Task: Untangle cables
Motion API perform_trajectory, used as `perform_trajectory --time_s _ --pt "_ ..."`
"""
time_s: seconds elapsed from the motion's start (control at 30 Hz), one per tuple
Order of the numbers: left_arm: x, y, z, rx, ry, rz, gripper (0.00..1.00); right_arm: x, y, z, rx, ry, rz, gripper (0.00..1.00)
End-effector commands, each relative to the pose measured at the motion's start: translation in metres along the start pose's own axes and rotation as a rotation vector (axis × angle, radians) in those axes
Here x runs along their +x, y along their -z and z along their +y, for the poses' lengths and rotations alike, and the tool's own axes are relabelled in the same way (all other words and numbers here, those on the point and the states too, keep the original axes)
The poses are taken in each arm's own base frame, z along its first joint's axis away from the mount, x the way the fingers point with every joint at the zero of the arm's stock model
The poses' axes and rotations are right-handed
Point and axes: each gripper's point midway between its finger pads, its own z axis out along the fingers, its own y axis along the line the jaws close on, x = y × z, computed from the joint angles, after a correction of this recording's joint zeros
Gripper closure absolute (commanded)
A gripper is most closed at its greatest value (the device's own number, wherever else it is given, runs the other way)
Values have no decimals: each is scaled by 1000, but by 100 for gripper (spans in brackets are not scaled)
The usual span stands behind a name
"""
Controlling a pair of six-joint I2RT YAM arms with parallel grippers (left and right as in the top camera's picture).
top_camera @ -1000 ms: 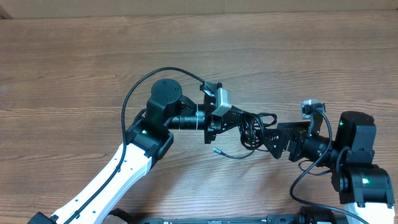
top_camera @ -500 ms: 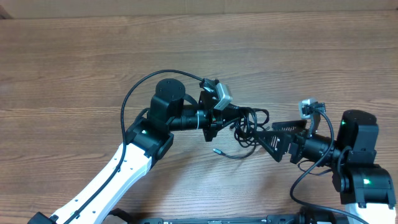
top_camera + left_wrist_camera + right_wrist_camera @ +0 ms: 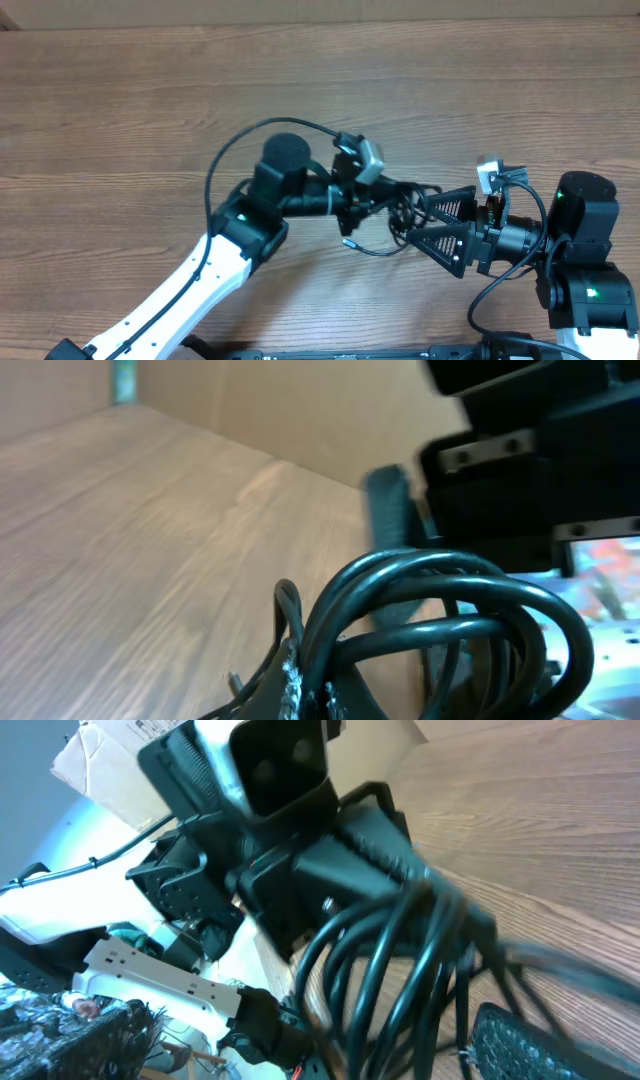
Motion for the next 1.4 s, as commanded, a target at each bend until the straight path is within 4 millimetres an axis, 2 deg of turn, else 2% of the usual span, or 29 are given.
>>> perform_trajectory --time_s 0.0,0.07,0.1,0.13,0.17,0.23,0.27,0.33,0.47,0.5,0.57,0.6,0.63,0.7,0.8,0.83,0.93,1.07,1.2,1.37 --pt "-13 -11 -15 -15 -26 -26 96 -6 1 12 -30 48 -3 0" --pt "-13 -16 -11 -73 -29 -31 96 -6 1 12 -30 47 -3 5" --pt "-14 -17 -8 -93 -30 -34 96 -6 1 12 -30 47 -3 12" --pt "-14 -17 -5 -115 -30 -37 96 -6 1 12 -30 47 -3 31" --pt "-14 -17 -4 -122 -30 -37 96 -6 1 12 -30 47 -3 41" --pt "-14 -16 1 -148 -26 -38 96 -6 1 12 -30 47 -3 79" --pt "-14 -16 2 -158 -26 -38 96 -6 1 12 -30 47 -3 87" --pt "-14 -15 4 -168 -26 -40 96 -6 1 12 -30 47 -3 96" --pt "-15 -14 10 -202 -24 -44 96 -6 1 12 -29 46 -3 96" --pt "-15 -13 11 -208 -23 -44 91 -6 1 12 -29 46 -3 96" --pt "-12 -9 18 -226 -9 -35 70 -6 1 10 -17 46 -5 96" --pt "-10 -6 24 -242 5 -27 48 -6 1 8 -6 44 -7 96" --pt "-8 -2 28 -253 17 -20 0 -6 1 5 9 39 -8 96" --pt "-5 10 40 -288 80 -11 0 -6 2 -4 63 19 -12 96" --pt "-3 28 45 -301 128 1 0 -6 3 -20 155 -33 -23 96" --pt "-2 36 47 -323 142 5 0 -7 6 -32 221 -78 -38 96" --pt "-7 49 42 -341 132 -3 0 -8 14 -58 374 -220 -86 96" --pt "-12 55 32 -330 78 -5 0 -9 16 -63 403 -292 -109 96" --pt "-7 50 17 -236 25 28 0 -9 16 -63 402 -310 -113 96" --pt "2 47 -4 -115 -39 66 1 -11 18 -67 416 -442 -157 96"
